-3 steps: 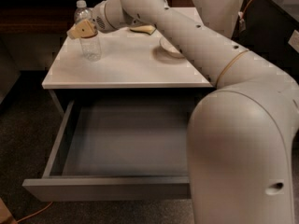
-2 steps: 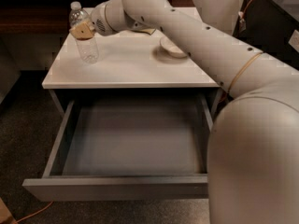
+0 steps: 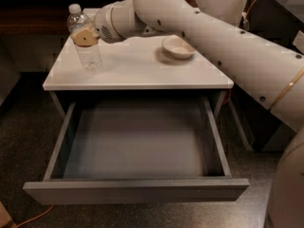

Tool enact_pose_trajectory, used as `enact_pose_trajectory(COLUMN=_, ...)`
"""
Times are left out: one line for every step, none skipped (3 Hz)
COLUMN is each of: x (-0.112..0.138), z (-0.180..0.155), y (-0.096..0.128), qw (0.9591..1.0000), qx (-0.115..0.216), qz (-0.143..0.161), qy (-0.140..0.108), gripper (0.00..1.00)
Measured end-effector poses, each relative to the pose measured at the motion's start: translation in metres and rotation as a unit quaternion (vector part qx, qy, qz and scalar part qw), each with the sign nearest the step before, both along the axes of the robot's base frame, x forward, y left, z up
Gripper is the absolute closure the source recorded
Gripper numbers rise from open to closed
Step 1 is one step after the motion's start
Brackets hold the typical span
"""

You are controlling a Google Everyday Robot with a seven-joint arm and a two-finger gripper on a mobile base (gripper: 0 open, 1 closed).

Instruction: Place water bottle into top drawer

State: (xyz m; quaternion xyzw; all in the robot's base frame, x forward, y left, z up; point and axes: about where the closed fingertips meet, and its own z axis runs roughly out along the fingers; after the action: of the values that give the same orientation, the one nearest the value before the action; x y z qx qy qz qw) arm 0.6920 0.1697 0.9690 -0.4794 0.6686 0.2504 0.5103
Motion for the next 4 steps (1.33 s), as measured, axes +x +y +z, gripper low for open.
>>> enact_pose_trajectory(x=-0.044, z=0.003, y=-0.007, qw=0.9998, qx=-0.006, qz=0.018, qy=0.006, gripper=1.0)
enact_pose_trajectory(x=-0.074, z=-0.002, y=-0.01, qw=0.9988, qx=-0.015, qz=0.043, qy=0.017, gripper=1.0)
enact_pose_trajectory(x=-0.077, z=-0.003, y=-0.011, qw=0.9986, qx=-0.016, qz=0.046, qy=0.019, gripper=1.0)
enact_pose_trajectory(x=-0.085, z=-0.001, y=-0.014, qw=0.9986, qx=-0.011, qz=0.041, qy=0.031, gripper=1.0)
